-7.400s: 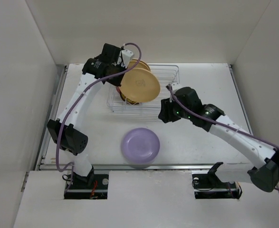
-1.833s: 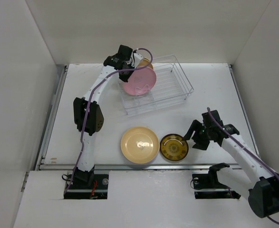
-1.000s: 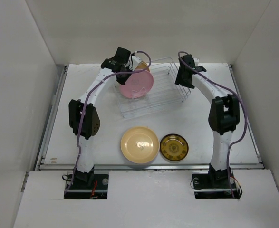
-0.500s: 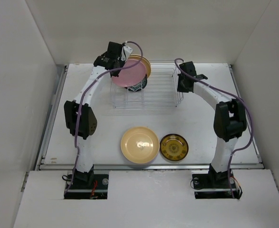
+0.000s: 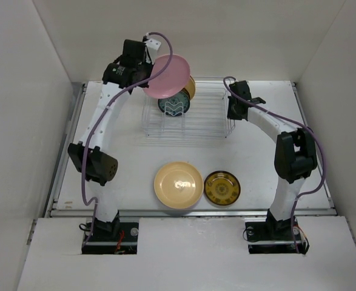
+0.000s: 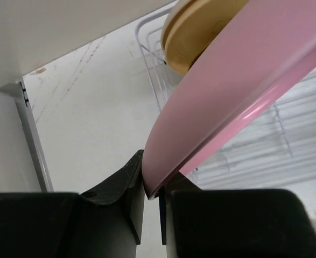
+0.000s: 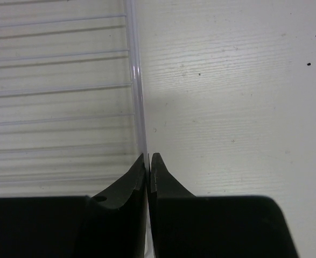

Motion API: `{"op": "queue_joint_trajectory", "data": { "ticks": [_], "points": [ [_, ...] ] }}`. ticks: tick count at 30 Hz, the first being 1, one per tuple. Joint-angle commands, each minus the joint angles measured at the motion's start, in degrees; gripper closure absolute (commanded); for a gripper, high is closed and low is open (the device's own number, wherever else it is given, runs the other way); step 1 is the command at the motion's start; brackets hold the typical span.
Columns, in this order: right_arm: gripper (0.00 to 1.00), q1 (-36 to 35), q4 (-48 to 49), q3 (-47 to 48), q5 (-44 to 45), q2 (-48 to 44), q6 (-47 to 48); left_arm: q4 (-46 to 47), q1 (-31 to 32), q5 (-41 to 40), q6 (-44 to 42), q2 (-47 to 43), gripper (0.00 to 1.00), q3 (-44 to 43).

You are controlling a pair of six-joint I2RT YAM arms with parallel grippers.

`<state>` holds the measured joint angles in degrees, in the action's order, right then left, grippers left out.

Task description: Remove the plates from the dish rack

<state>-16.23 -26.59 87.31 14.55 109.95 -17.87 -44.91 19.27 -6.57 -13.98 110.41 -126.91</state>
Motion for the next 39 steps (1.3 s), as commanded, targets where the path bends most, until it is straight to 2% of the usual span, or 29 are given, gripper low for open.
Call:
{"op": "queue_joint_trajectory", "data": {
  "ticks": [1, 2, 5, 7, 11, 15, 21, 25, 26, 30, 31, 36, 39],
  "points": [
    [1.0, -0.56, 1.98, 0.06, 1.8, -0.62, -3.15, -10.84, -0.81, 7.33, 2.03, -7.4, 1.0, -4.65],
    [1.0, -0.56, 1.98, 0.06, 1.8, -0.62, -2.35, -14.99, -0.81, 14.58, 0.72, -8.01, 1.0, -4.66],
    [1.0, -1.78, 2.76, -0.47, 3.55, -0.62, 1.85, -31.78, 0.76, 26.64, -7.1, -8.02, 1.0, -2.04],
    [1.0, -2.49, 3.29, -1.86, 5.14, -1.93, 4.23, -40.74, 2.78, 31.33, -14.19, -8.02, 1.0, 4.87],
    [1.0, -3.11, 5.84, -4.51, 5.14, -3.42, 6.0, -42.99, 8.05, 30.4, -19.15, -9.34, 1.0, 19.02],
    [1.0, -3.72, 5.85, -5.13, 4.61, -3.96, 6.0, -42.37, 12.89, 28.63, -19.68, -7.5, 1.0, 25.99],
    [1.0, -4.34, 6.37, -7.5, 4.61, -6.42, 6.53, -42.99, 16.32, 25.74, -18.64, -0.99, 0.98, 27.07],
    [1.0, -4.34, 6.37, -8.03, 4.61, -6.94, 6.53, -41.05, 16.94, 21.34, -17.23, 0.6, 0.64, 28.12],
    [1.0, -4.34, 6.37, -8.03, 4.61, -6.94, 6.53, -41.05, 17.55, 21.33, -17.22, 0.6, 0.47, 28.12],
    [1.0, -4.34, 6.37, -8.03, 5.23, -7.47, 6.53, -41.05, 18.17, 20.72, -17.84, -0.02, 0.26, 28.65],
    [1.0, -4.34, 6.37, -8.03, 5.75, -7.47, 6.53, -41.05, 18.17, 19.94, -17.84, -0.63, 0.16, 28.65],
    [1.0, -4.34, 6.37, -6.98, 5.76, -6.33, 7.06, -41.05, 16.78, 17.91, -17.31, -4.41, 0.15, 24.63],
    [1.0, -4.34, 5.23, -4.88, 5.76, -6.33, 7.58, -36.6, 11.44, 16.68, -12.49, -7.48, 0.15, 18.75]
  ]
}}
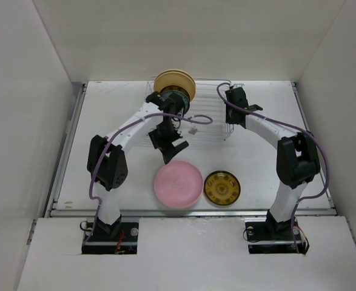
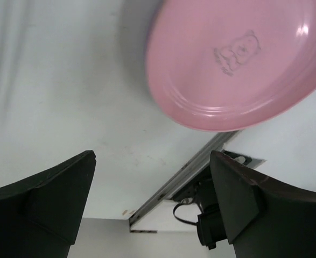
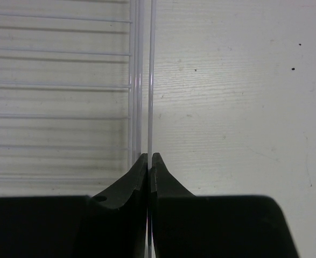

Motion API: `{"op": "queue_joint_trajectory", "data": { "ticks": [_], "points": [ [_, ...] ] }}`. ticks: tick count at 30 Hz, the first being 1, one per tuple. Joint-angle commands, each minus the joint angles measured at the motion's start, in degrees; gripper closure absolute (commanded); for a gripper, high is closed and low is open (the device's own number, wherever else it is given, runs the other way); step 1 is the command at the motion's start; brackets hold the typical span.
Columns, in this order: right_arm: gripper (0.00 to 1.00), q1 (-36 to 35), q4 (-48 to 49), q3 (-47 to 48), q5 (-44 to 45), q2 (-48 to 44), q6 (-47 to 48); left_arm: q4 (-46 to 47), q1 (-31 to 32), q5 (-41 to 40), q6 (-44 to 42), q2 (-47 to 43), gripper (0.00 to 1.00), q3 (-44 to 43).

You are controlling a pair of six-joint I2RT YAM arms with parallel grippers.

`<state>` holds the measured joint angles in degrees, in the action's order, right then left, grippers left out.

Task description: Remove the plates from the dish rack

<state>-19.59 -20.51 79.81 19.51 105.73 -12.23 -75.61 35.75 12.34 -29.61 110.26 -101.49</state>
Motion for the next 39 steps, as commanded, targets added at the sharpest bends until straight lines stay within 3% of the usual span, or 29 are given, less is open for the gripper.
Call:
{"op": "queue_joint_trajectory", "data": {
  "ticks": [1, 2, 3, 4, 8, 12, 15, 16, 21, 24, 27, 28, 34, 39],
  "points": [
    [0.92, -0.97, -1.54, 3.24, 0.8, -2.11, 1.95, -4.21, -6.73, -3.54, 6.72, -7.95, 0.14, -7.83],
    [0.85, -0.97, -1.55, 3.86, 1.32, -2.11, 1.95, -2.54, -8.4, -4.07, 8.58, -7.95, 0.14, -8.97],
    [0.71, -0.97, -2.07, 5.34, 1.84, -2.72, 1.95, -0.69, -11.55, -5.12, 10.6, -8.65, 0.13, -10.81],
    [0.49, -0.97, -2.6, 6.14, 2.46, -2.73, 1.95, 3.5, -12.97, -6.52, 12.97, -8.66, 0.11, -11.35],
    [0.28, -0.97, -3.13, 10.18, 4.57, -4.92, 2.55, 12.41, -17.98, -19.86, 23.26, -4.45, 0.09, -14.25],
    [0.26, -1.5, -2.6, 15.45, 3.71, -5.71, 8.43, 10.67, -21.06, -24.37, 29.07, 7.49, 0.09, -26.44],
    [0.28, -2.99, -2.77, 21.16, -9.53, -3.09, 16.23, 8.2, -22.74, -22.46, 30.57, 17.43, 0.15, -35.86],
    [0.29, -3.86, -3.65, 23.0, -16.8, -1.6, 17.75, 7.68, -23.35, -22.45, 30.57, 19.19, 0.17, -36.84],
    [0.35, -4.92, -7.17, 36.98, -33.9, 10.95, 19.52, 8.2, -23.35, -19.2, 29.52, 23.86, 0.38, -36.77],
    [0.37, -6.24, -6.65, 44.34, -35.42, 17.81, 19.52, 9.77, -23.35, -17.7, 28.9, 23.86, 0.53, -35.45],
    [0.45, -6.86, -6.12, 49.54, -36.99, 22.92, 20.05, 10.49, -23.35, -17.0, 28.38, 23.86, 0.76, -34.83],
    [0.45, -7.38, -6.12, 50.09, -37.87, 23.72, 20.05, 10.49, -23.35, -17.0, 28.37, 23.86, 0.76, -34.04],
    [0.51, -8.0, -2.43, 51.14, -39.81, 27.68, 20.58, 9.18, -23.35, -15.68, 27.85, 23.86, 0.99, -31.4],
    [0.58, -8.53, -0.93, 51.15, -36.12, 30.67, 19.88, 8.03, -23.35, -15.06, 27.32, 23.86, 1.0, -30.08]
  ]
}}
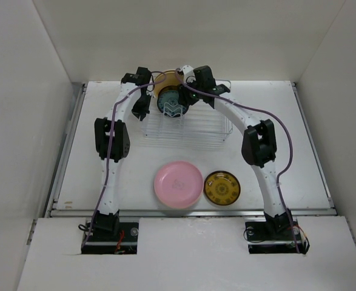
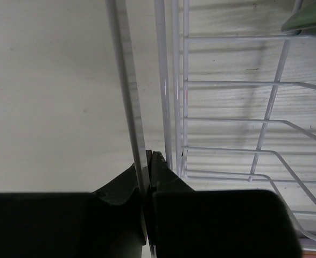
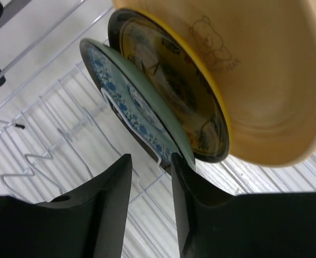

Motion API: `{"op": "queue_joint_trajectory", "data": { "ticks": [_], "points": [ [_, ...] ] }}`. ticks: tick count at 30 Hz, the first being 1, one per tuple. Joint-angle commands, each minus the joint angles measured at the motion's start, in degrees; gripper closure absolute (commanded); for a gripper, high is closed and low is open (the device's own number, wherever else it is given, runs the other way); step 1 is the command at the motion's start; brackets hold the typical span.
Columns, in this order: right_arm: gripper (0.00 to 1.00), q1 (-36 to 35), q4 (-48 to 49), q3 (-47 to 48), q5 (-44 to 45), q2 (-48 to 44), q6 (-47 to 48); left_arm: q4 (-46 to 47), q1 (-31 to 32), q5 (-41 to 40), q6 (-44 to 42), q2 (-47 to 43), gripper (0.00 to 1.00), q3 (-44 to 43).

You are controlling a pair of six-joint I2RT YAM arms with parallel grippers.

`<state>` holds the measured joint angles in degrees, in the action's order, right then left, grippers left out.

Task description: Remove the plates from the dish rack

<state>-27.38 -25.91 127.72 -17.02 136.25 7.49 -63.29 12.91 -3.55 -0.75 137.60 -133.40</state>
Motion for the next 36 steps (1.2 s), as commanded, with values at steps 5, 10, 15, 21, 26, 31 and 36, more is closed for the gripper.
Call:
{"op": "queue_joint_trajectory", "data": {
  "ticks": [5, 10, 15, 21, 26, 31, 36],
  "points": [
    [0.9, -0.75, 4.99, 3.76, 0.59, 1.74, -0.98, -5.0, -0.51, 0.83, -1.53, -3.48, 1.0, 2.36],
    [0.85, -1.28, 4.11, 2.45, -0.03, -0.88, -0.98, -5.53, -0.51, 2.06, 0.14, -4.01, 1.0, 2.36],
    [0.48, -1.28, 5.16, -4.05, 0.57, -8.35, -0.28, -5.53, -0.51, 2.06, 0.75, -4.01, 1.0, 2.36],
    [0.43, -1.28, 4.66, -1.61, 2.69, -6.35, -0.27, -5.53, -0.51, 2.06, 1.28, -3.48, 1.0, 2.36],
    [0.41, -1.28, 4.2, 0.95, 6.19, -4.24, -1.86, -6.06, -0.51, 2.06, 1.28, -3.48, 1.0, 2.89],
    [0.4, -1.28, 4.99, 2.36, 8.67, -1.0, -2.48, -6.06, -0.51, 2.06, 1.28, -2.95, 1.0, 2.89],
    [0.47, -1.28, 5.7, 5.35, 6.12, 3.49, -3.09, -6.58, -0.51, 2.06, 1.81, -2.42, 1.0, 2.89]
  ]
}}
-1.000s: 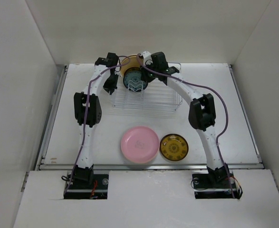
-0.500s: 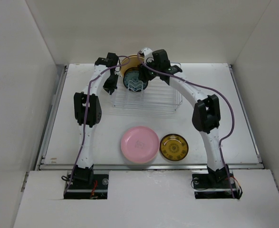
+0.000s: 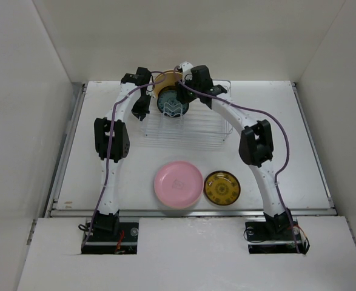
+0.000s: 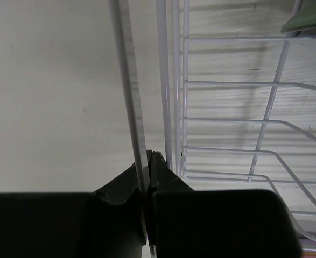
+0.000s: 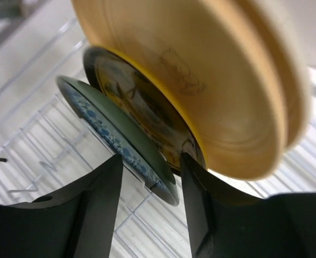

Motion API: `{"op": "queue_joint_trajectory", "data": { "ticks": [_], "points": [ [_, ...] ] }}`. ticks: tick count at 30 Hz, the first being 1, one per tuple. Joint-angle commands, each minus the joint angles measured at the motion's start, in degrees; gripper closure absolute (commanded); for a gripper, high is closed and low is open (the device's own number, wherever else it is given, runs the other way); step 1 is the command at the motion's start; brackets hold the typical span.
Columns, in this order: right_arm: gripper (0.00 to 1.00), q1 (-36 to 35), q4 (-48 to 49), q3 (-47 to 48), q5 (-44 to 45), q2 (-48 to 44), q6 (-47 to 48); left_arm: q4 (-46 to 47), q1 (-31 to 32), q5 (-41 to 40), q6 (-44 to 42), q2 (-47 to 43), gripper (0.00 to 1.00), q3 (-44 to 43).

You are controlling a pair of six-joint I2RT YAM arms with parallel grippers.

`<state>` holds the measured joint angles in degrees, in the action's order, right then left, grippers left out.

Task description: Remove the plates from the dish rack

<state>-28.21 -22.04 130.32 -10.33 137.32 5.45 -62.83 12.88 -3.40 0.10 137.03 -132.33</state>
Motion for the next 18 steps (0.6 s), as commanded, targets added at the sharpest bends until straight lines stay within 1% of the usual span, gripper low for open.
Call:
{"op": "queue_joint_trajectory", "data": {
  "ticks": [1, 2, 3, 5, 6, 7, 8, 10, 11, 14, 15, 18],
  "points": [
    [0.48, -0.45, 2.52, 3.27, -0.57, 2.95, -1.67, -7.05, -0.49, 1.9, 0.96, -1.33, 1.0, 1.82],
    [0.51, -0.45, 2.53, 3.27, -0.57, 3.48, -1.67, -7.05, -0.49, 1.9, 0.96, -1.33, 1.0, 1.82],
    [0.55, -0.45, 2.53, 3.27, -0.57, 3.48, -1.67, -7.05, -0.49, 1.9, 0.96, -1.33, 1.0, 1.82],
    [0.62, -0.45, 2.53, 3.27, -0.57, 3.48, -1.67, -7.57, -0.49, 1.9, 1.48, -1.33, 1.0, 1.82],
    [0.76, -0.45, 2.53, 3.27, -0.57, 2.96, -1.67, -7.57, -0.49, 2.6, 2.09, -1.33, 1.0, 1.82],
    [0.84, -0.45, 2.53, 3.27, -0.57, 2.96, -1.67, -7.57, -0.49, 2.61, 2.62, -1.33, 1.0, 1.82],
    [0.89, -0.45, 3.05, 2.05, 0.13, 1.39, -1.67, -7.57, -0.49, 2.61, 3.41, -1.33, 1.0, 2.34],
    [0.94, -0.45, 3.58, 0.47, 0.13, -0.37, -0.11, -7.57, -0.49, 2.61, 6.04, -1.33, 1.0, 2.34],
    [0.94, -0.45, 4.54, -1.89, 0.13, -1.51, 0.43, -7.57, -0.49, 2.61, 6.75, -1.33, 1.0, 2.34],
    [0.98, -0.45, 6.65, -5.95, 0.13, -6.35, 2.72, -6.78, -0.49, 3.14, 8.95, -3.08, 1.0, 5.76],
    [1.0, -0.45, 7.18, -7.52, 1.44, -7.4, 3.42, -6.78, -0.49, 3.14, 10.35, -3.61, 1.0, 5.77],
    [1.0, -1.5, 7.8, -9.03, 4.95, -10.83, 4.92, -6.78, -0.49, 3.14, 12.11, -4.22, 1.0, 6.39]
  ]
}}
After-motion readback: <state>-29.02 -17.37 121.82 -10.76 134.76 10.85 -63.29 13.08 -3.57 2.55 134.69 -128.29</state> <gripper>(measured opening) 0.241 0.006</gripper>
